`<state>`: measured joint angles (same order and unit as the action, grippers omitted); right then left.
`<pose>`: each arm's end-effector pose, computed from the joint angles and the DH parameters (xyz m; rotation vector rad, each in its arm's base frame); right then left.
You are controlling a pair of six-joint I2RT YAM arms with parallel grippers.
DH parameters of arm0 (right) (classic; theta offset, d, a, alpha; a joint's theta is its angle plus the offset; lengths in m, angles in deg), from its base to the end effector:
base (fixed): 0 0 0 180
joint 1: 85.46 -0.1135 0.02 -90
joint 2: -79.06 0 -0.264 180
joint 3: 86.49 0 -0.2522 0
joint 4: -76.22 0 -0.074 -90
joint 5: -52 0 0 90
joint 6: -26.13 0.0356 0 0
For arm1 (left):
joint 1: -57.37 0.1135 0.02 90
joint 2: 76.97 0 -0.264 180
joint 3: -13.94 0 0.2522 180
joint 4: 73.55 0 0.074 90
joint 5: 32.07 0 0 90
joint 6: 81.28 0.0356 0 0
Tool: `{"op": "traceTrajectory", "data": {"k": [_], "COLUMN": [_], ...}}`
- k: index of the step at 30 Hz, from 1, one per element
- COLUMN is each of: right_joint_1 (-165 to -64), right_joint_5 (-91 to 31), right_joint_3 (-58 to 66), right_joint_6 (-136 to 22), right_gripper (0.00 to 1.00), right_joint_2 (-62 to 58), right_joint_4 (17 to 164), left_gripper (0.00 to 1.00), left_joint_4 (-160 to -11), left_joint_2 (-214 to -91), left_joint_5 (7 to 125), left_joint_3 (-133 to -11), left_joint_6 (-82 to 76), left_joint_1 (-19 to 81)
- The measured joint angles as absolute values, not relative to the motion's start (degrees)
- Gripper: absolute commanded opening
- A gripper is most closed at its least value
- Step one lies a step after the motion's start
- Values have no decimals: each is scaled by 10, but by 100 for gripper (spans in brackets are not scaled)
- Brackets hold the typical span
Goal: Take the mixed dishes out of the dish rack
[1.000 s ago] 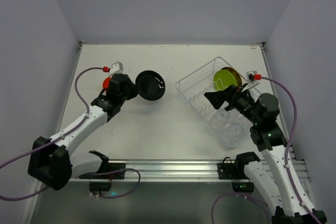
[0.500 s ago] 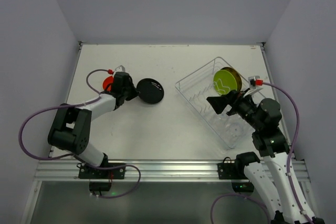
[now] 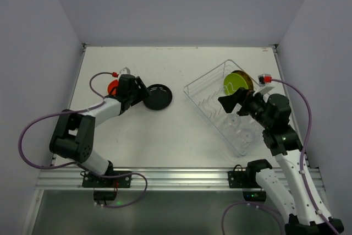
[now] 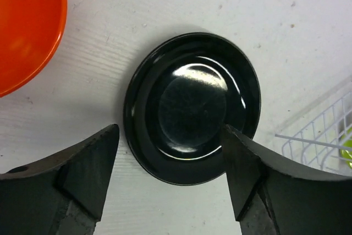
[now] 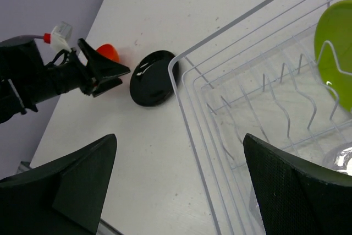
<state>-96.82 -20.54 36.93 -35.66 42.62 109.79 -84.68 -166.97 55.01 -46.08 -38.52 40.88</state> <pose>0.1444 0.0399 0.3321 0.0492 1.8603 0.7606 0.3083 -0.0894 0.1794 -0.6471 2.2510 -0.5113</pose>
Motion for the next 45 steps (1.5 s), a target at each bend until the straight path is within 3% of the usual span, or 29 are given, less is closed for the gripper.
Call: {"op": "traceTrajectory", "data": {"k": [3, 17, 19, 23, 26, 34, 41, 45], "right_joint_1": [-968, -961, -960, -954, -950, -948, -940, -936], "right_joint_5": [-240, -478, -499, -520, -523, -523, -520, -506], "right_joint_3": [345, 253, 235, 203, 173, 115, 110, 110], "right_joint_6": [-366, -516, -550, -628, -666, -744, -783, -793], "right_gripper": [99, 97, 90, 64, 54, 44, 43, 36], "right_joint_2": [377, 147, 119, 60, 18, -51, -95, -105], "right_joint_4": [1097, 1091, 1087, 1084, 1094, 1107, 1119, 1129], "left_gripper": [100, 100, 100, 100, 100, 100, 100, 100], "left_joint_4": [-869, -1115, -1139, -1158, -1166, -1170, -1169, -1169], "left_joint_2": [-1623, -1275, -1235, -1155, -1133, -1149, -1148, -1149], "left_joint_5": [543, 573, 577, 578, 583, 583, 587, 588], "left_joint_3": [-461, -577, -564, -492, -445, -431, -431, -431], "left_joint_6": [-380, -207, -180, -149, -142, -141, -140, -140], "left_joint_1": [409, 409, 409, 409, 409, 409, 409, 409]}}
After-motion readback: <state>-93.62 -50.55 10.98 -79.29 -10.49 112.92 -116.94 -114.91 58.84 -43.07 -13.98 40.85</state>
